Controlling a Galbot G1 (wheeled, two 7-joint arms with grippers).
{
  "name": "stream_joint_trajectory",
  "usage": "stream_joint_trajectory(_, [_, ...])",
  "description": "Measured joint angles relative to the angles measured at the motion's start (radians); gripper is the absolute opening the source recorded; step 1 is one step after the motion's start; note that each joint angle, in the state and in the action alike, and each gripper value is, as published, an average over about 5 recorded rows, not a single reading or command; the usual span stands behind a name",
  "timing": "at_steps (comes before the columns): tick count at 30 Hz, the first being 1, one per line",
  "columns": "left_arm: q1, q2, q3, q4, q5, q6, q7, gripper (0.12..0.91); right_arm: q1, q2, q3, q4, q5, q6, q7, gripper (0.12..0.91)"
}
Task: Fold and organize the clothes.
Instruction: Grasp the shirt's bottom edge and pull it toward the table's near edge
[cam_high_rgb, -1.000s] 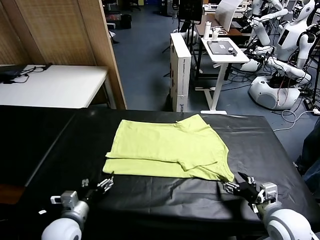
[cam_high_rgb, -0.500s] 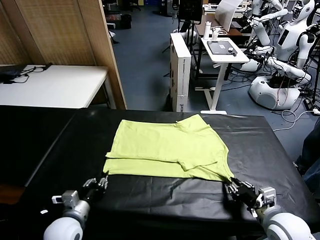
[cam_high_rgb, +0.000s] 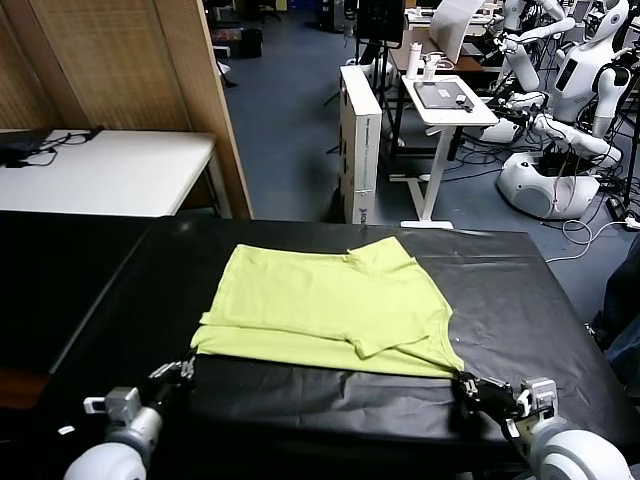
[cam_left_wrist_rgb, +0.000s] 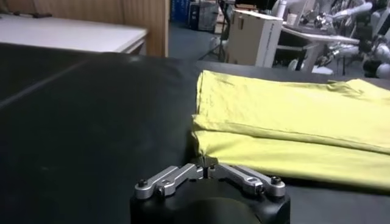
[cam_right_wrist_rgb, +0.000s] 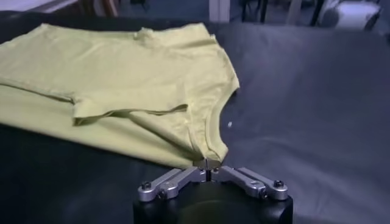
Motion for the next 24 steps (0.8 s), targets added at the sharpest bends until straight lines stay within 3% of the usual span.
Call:
stream_joint_trajectory(5, [0.055, 0.002, -0.049, -0.016, 0.000, 0.012, 0.004, 0.147, -0.009, 0.005, -0.008, 0.019, 0.001, 0.000, 0.004, 0.149])
stream_joint_trajectory(7, [0.068, 0.000, -0.063, -0.024, -0.002, 0.025, 0.001, 0.181, -0.013, 0.004, -0.008, 0.027, 0.000, 0.000, 0.004, 0.204])
stream_joint_trajectory(18, [0.100, -0.005, -0.114, -0.078, -0.035, 0.123, -0.018, 0.789, -0.041, -0.009, 0.018, 0.088, 0.029, 0.000, 0.018, 0.823])
stream_joint_trajectory(21, [0.097, 0.000, -0.144, -0.100, -0.046, 0.165, 0.004, 0.887, -0.032, -0.022, 0.038, 0.108, 0.063, 0.000, 0.016, 0.895])
stream_joint_trajectory(24, [0.071, 0.010, -0.173, -0.120, -0.100, 0.205, 0.000, 0.904, 0.003, -0.038, 0.049, 0.106, 0.086, 0.000, -0.001, 0.905])
